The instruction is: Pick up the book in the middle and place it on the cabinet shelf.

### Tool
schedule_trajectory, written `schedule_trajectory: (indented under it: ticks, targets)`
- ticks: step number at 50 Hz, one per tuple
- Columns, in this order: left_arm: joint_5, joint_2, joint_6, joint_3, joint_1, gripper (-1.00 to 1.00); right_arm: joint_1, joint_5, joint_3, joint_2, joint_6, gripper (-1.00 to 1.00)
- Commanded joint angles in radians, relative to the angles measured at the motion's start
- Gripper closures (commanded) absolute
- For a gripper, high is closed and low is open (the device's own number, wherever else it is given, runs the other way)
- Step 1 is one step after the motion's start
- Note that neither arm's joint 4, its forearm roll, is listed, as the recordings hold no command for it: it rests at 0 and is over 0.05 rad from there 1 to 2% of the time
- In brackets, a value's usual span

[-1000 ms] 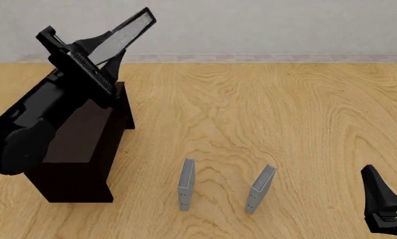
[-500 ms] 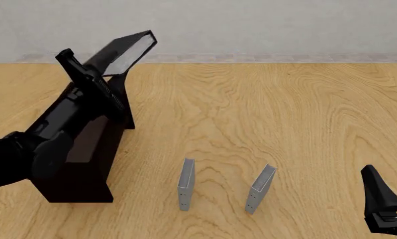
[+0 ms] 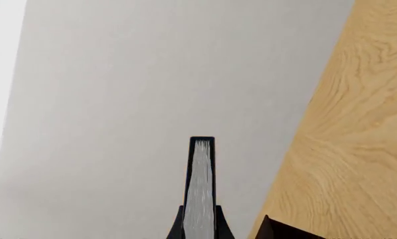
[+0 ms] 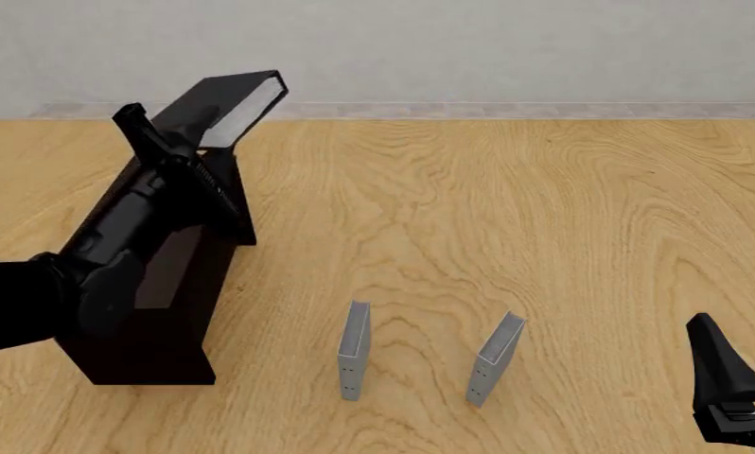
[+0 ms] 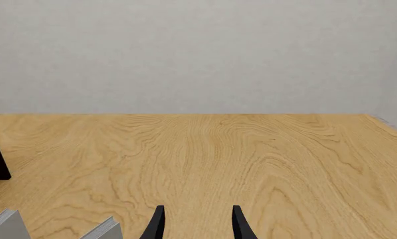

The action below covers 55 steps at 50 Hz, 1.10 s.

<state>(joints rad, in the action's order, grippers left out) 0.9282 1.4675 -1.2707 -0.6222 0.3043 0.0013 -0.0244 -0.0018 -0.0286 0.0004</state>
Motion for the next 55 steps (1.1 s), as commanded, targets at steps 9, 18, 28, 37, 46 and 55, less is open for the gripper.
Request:
schedule_trajectory:
  ticks: [9, 18, 28, 37, 46, 55]
  targets:
    - [-0.005, -0.007, -0.063, -0.026, -0.041, 1.0, 0.0, 0.0, 0.0, 0.0, 0.0, -1.0]
    - [-0.02, -0.013, -0.077, -0.018, -0.058, 1.0, 0.0, 0.0, 0.0, 0.0, 0.0, -1.0]
    - [-0.038, -0.034, -0.097, 0.008, -0.087, 1.0, 0.0, 0.0, 0.0, 0.0, 0.0, -1.0]
    - [-0.056, -0.059, -0.122, 0.025, -0.114, 1.0, 0.0, 0.0, 0.0, 0.0, 0.0, -1.0]
    - [-0.082, -0.083, -0.135, 0.034, -0.132, 1.0, 0.0, 0.0, 0.0, 0.0, 0.0, -1.0]
    - [-0.103, -0.104, -0.142, 0.054, -0.147, 1.0, 0.0, 0.0, 0.0, 0.0, 0.0, -1.0]
